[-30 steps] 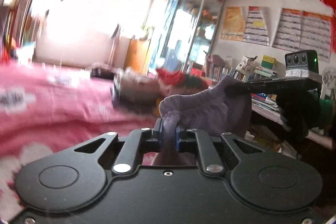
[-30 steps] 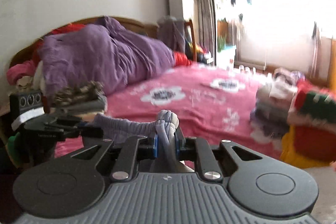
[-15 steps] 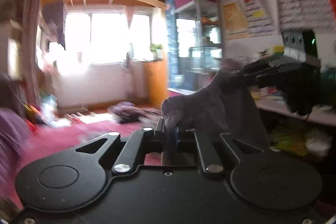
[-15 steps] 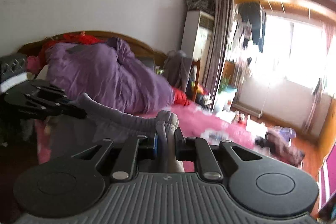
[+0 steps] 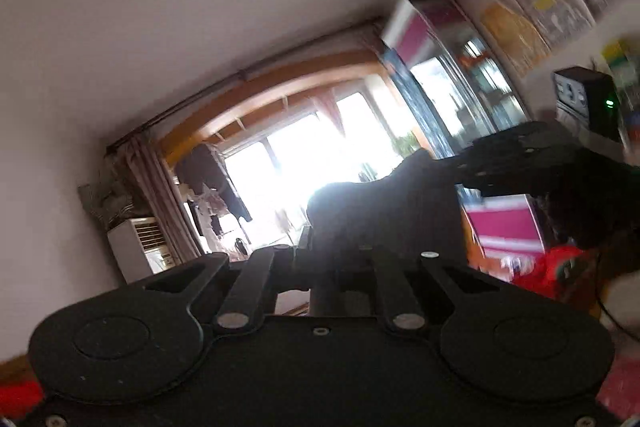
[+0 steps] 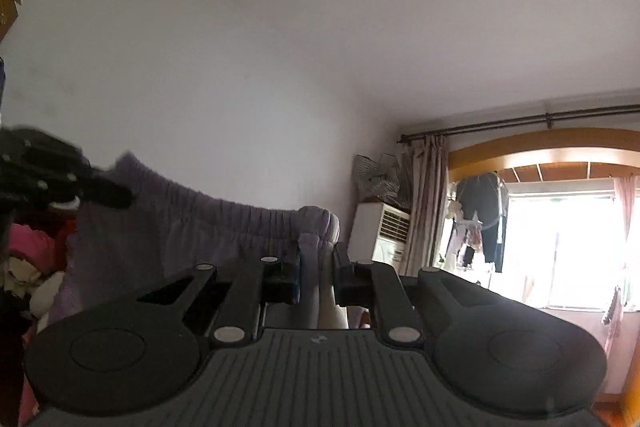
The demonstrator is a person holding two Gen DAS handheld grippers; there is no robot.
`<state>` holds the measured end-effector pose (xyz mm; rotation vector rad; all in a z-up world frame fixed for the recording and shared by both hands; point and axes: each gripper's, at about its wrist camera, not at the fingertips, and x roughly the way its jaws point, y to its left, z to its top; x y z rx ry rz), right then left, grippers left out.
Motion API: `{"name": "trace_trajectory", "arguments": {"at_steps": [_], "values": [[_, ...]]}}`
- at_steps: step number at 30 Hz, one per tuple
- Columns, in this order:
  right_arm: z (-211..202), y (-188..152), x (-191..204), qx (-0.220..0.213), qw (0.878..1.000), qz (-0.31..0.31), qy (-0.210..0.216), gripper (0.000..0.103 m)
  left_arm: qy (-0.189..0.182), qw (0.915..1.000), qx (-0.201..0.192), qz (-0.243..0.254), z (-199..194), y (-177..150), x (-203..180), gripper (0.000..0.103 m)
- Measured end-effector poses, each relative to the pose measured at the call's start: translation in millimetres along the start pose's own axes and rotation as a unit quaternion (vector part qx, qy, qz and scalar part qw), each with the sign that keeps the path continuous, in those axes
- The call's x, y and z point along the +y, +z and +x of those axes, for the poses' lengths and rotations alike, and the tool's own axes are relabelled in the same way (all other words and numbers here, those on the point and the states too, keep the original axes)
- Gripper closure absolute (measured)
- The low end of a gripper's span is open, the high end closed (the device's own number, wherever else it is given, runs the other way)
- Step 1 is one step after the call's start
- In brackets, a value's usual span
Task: Fold clothes
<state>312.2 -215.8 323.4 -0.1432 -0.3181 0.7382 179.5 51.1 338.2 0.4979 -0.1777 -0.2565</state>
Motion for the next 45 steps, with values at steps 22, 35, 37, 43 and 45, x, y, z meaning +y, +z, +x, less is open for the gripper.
{"name": "trace_trajectory", "arguments": {"at_steps": [22, 35, 37, 43, 45], "values": [[-254, -405, -5, 0.328, 0.904, 0.210, -0.176, 0.089, -0.337, 0.8976, 0.267, 0.096, 2, -286, -446, 0.098], [-281, -438, -2, 0.288, 0.826, 0.435, -0.215, 0.040, -0.381, 0.8860, 0.265, -0.002, -12, -275, -461, 0.052], [-266, -439, 6, 0.300, 0.833, 0.411, -0.216, 0.040, -0.350, 0.8937, 0.278, -0.042, -7, -287, -426, 0.052], [-254, -427, 3, 0.336, 0.828, 0.321, -0.313, 0.086, -0.262, 0.8935, 0.331, -0.153, 17, -343, -337, 0.051], [-266, -438, -11, 0.330, 0.795, 0.368, -0.352, 0.084, -0.226, 0.9000, 0.335, -0.164, 24, -360, -310, 0.051]]}}
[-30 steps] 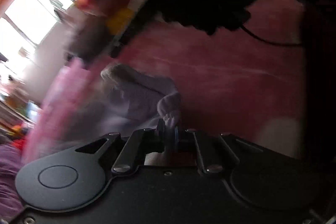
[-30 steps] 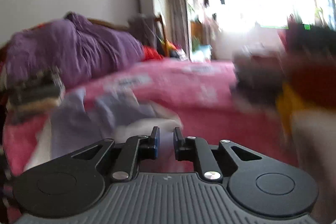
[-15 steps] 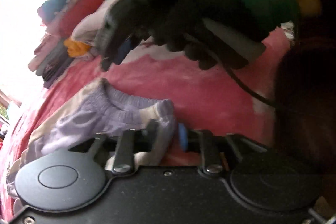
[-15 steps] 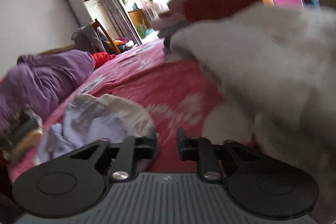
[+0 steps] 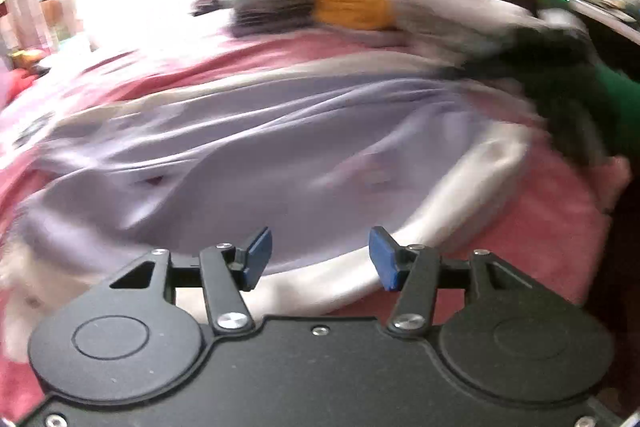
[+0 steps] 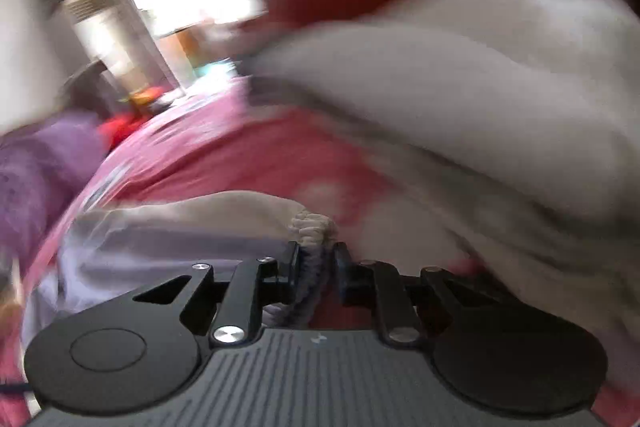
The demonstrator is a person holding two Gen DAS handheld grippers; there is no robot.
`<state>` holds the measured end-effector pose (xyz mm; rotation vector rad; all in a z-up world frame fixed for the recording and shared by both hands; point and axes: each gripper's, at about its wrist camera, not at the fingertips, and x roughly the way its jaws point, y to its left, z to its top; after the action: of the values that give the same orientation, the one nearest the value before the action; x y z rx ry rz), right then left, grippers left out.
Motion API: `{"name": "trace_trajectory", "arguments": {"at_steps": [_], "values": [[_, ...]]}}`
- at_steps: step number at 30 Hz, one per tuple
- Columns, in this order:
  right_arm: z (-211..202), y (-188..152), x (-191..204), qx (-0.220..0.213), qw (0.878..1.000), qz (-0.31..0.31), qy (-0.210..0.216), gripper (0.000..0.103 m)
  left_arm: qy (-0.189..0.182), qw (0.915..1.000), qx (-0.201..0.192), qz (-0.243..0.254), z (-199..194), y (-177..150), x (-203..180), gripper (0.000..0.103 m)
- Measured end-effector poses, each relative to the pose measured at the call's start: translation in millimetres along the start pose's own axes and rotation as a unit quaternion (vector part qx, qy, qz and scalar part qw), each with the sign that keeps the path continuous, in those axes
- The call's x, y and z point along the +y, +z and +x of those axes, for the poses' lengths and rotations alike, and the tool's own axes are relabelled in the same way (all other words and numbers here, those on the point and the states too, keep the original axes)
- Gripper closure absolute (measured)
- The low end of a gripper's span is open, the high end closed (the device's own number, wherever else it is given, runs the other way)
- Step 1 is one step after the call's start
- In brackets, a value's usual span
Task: Fold clothes
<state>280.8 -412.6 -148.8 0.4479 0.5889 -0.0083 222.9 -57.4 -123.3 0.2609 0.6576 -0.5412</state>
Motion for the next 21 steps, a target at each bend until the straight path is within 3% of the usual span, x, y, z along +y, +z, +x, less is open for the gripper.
{"name": "trace_trajectory", "arguments": {"at_steps": [2, 4, 5, 7, 10, 12, 15, 19, 21], "values": [[-7, -6, 12, -0.014, 0.999, -0.041, -0.014, 0.075, 0.015, 0.9984, -0.013, -0.053, -6, -9, 35, 0.051], [-23, -9, 17, -0.034, 0.998, -0.039, -0.035, 0.044, 0.034, 0.9915, -0.024, -0.123, -9, -20, 72, 0.050], [-35, -12, 14, -0.049, 0.998, -0.015, -0.038, 0.041, 0.048, 0.9860, -0.028, -0.157, -10, -25, 90, 0.050], [-55, -20, 8, -0.058, 0.997, 0.029, -0.029, 0.041, 0.083, 0.9694, -0.038, -0.228, -14, -34, 127, 0.050], [-79, -39, 5, -0.045, 0.994, 0.096, 0.001, 0.040, 0.128, 0.9309, -0.067, -0.335, -25, -43, 179, 0.049], [-89, -40, 14, -0.040, 0.994, 0.102, 0.015, 0.039, 0.135, 0.9072, -0.080, -0.390, -26, -49, 208, 0.049], [-83, -49, 22, 0.044, 0.991, 0.128, 0.009, 0.038, 0.141, 0.8810, -0.093, -0.442, -27, -53, 237, 0.049], [-80, -74, 48, 0.050, 0.996, 0.073, 0.010, 0.038, 0.109, 0.8540, -0.094, -0.500, -20, -58, 267, 0.050], [-74, -75, 52, 0.047, 0.995, 0.083, 0.025, 0.049, 0.100, 0.8469, -0.094, -0.514, -12, -59, 273, 0.055]]}}
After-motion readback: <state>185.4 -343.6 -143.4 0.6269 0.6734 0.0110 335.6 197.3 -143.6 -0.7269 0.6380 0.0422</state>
